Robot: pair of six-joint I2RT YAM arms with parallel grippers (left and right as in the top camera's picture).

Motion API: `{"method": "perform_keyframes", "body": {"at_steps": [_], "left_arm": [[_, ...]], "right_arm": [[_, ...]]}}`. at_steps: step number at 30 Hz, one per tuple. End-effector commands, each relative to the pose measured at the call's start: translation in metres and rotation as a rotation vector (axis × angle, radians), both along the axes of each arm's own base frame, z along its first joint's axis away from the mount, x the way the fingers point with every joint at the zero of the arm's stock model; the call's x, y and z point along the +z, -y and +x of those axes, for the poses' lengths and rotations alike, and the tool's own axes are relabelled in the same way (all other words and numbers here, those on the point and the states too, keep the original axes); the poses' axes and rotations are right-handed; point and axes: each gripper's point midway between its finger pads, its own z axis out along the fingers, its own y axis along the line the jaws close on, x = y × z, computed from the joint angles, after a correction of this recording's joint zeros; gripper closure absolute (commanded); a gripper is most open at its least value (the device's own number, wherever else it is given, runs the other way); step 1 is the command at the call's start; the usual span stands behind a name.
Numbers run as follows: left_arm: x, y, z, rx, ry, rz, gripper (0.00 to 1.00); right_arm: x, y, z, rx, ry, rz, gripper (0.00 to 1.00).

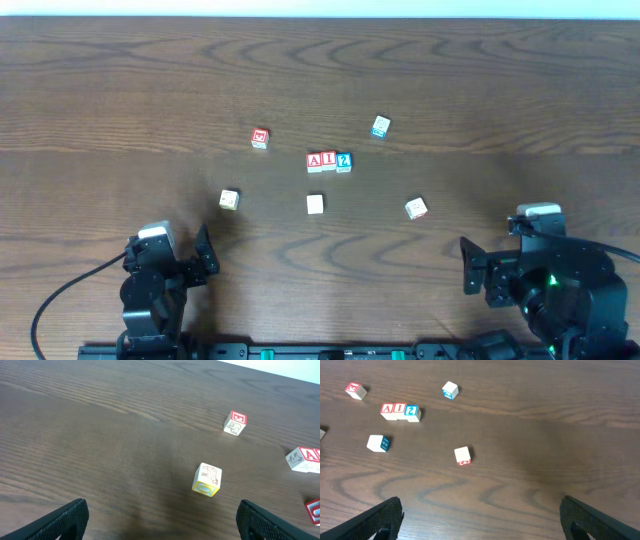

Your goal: Spell out Ai2

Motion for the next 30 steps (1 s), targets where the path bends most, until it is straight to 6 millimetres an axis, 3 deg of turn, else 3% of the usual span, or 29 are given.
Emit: {"method": "perform_keyframes", "body": {"at_steps": [1, 26, 30], "left_arm": [[-0.0052, -0.0004, 0.0002, -0.008, -0.005, 0.020, 0.05], [-0.0052, -0.0004, 0.0002, -0.008, -0.005, 0.020, 0.05], [-0.0052, -0.0004, 0.0002, -0.008, -0.005, 0.020, 0.05]], "right_arm": [[0.0005, 0.0011, 0.0002, -0.006, 0.004, 0.000, 0.01], [0.0003, 0.0012, 0.0001, -0.007, 0.003, -0.001, 0.01], [-0.0017, 0.0059, 0.0011, 0.025, 0.016, -0.075, 0.01]]}}
